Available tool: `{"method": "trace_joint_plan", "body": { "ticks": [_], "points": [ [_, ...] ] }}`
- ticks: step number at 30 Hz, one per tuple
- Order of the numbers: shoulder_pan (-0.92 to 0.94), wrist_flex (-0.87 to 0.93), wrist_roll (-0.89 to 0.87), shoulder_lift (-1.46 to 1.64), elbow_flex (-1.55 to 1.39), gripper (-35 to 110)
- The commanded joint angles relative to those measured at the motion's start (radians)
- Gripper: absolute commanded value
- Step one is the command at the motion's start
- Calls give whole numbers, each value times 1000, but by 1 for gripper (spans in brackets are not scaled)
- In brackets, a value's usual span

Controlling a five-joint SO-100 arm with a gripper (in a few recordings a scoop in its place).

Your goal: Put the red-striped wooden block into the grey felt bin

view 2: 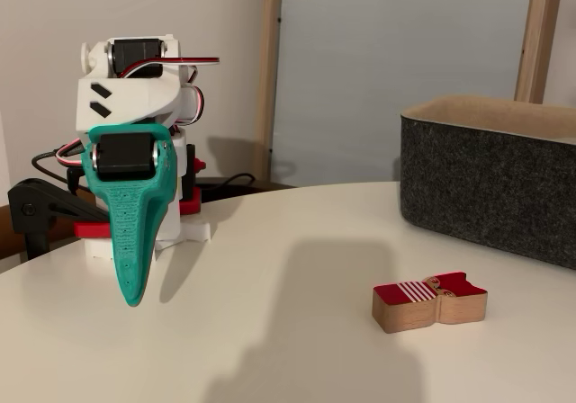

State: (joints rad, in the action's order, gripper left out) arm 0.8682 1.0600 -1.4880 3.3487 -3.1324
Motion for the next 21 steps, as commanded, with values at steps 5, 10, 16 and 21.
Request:
{"method": "trace_joint_plan", "body": {
  "ticks": [5, 10, 16, 21],
  "points": [
    [17, 15, -11, 29, -12, 0],
    [17, 15, -6, 29, -12, 0],
    [17, 15, 14, 31, -12, 0],
    [23, 15, 32, 31, -12, 0]
  ]
}}
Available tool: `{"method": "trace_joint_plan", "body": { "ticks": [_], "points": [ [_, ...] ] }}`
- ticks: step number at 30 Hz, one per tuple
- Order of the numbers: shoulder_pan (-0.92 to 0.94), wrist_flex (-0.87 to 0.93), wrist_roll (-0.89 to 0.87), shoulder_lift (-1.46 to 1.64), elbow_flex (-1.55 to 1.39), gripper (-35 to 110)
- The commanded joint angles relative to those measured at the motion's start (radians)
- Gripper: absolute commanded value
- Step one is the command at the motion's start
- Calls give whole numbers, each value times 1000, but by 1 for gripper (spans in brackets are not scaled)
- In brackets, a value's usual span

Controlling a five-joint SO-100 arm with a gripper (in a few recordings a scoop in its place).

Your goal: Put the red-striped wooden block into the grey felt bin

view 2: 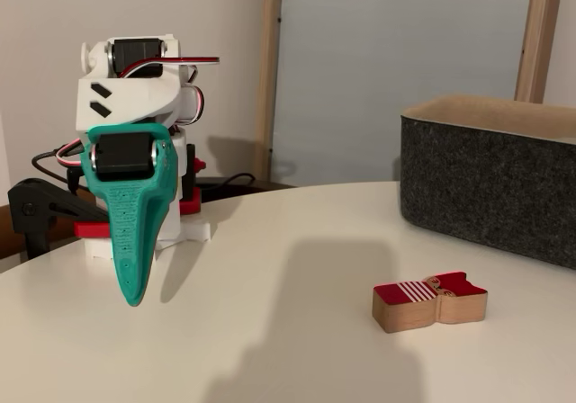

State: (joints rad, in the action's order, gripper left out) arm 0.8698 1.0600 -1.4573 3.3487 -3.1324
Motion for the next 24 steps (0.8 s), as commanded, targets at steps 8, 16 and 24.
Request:
{"method": "trace_joint_plan", "body": {
  "ticks": [8, 16, 24],
  "points": [
    [20, 14, -35, 28, -5, 0],
    [-49, 12, -123, 23, 75, 5],
    [-146, 12, -127, -14, 256, 6]
  ]
}}
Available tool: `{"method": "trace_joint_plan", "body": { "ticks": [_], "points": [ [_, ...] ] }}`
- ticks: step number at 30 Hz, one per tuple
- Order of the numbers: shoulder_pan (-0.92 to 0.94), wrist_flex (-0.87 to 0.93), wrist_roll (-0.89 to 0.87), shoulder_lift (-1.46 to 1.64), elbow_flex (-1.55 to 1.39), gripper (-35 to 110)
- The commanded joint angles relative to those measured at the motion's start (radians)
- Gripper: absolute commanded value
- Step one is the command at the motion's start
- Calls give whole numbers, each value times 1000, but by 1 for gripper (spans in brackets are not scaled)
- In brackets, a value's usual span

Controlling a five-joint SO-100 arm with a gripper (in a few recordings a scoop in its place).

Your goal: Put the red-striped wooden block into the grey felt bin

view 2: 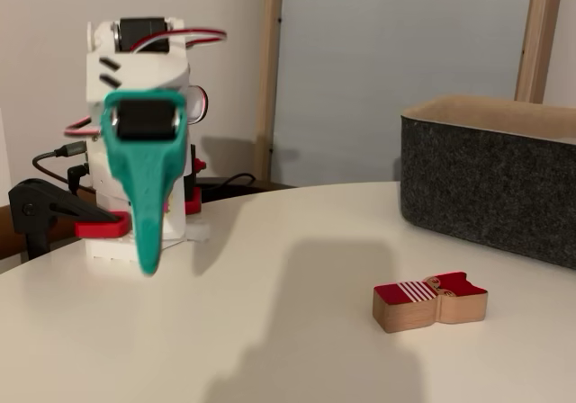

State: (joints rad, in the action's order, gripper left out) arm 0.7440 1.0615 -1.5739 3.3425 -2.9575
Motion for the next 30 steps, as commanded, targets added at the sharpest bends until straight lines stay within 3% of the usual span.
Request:
{"method": "trace_joint_plan", "body": {
  "ticks": [1, 12, 17, 30],
  "points": [
    [-34, 11, -9, -21, 107, 6],
    [-201, -3, -104, -252, 407, 12],
    [-253, -176, -124, -390, 456, 7],
    [-405, -288, 87, -589, 595, 10]
  ]
}}
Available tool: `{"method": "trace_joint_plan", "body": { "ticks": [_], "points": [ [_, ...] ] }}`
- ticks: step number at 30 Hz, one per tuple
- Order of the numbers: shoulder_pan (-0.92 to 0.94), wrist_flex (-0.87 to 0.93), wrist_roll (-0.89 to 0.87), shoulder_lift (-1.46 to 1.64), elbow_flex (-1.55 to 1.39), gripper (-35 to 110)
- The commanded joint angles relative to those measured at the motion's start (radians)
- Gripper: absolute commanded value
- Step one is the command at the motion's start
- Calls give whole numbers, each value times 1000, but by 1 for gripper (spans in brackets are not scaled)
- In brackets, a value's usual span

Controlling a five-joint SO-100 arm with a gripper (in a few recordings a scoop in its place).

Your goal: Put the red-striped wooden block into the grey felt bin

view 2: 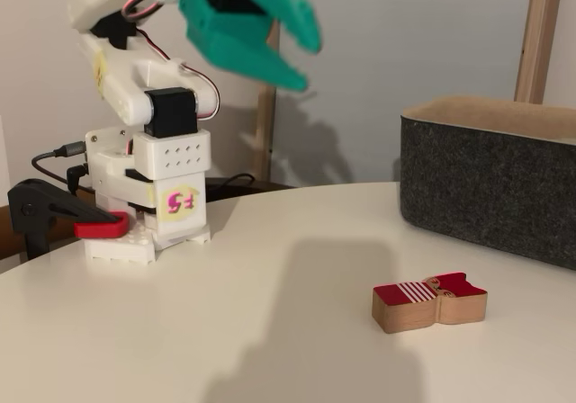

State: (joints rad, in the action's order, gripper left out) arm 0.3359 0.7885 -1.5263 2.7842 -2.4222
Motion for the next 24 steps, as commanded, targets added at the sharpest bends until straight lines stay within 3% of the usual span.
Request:
{"method": "trace_joint_plan", "body": {
  "ticks": [1, 14, 24],
  "points": [
    [-5, -15, 51, -48, 74, 10],
    [-184, -14, 252, -313, 232, 11],
    [-350, -11, 534, -518, 288, 14]
  ]
}}
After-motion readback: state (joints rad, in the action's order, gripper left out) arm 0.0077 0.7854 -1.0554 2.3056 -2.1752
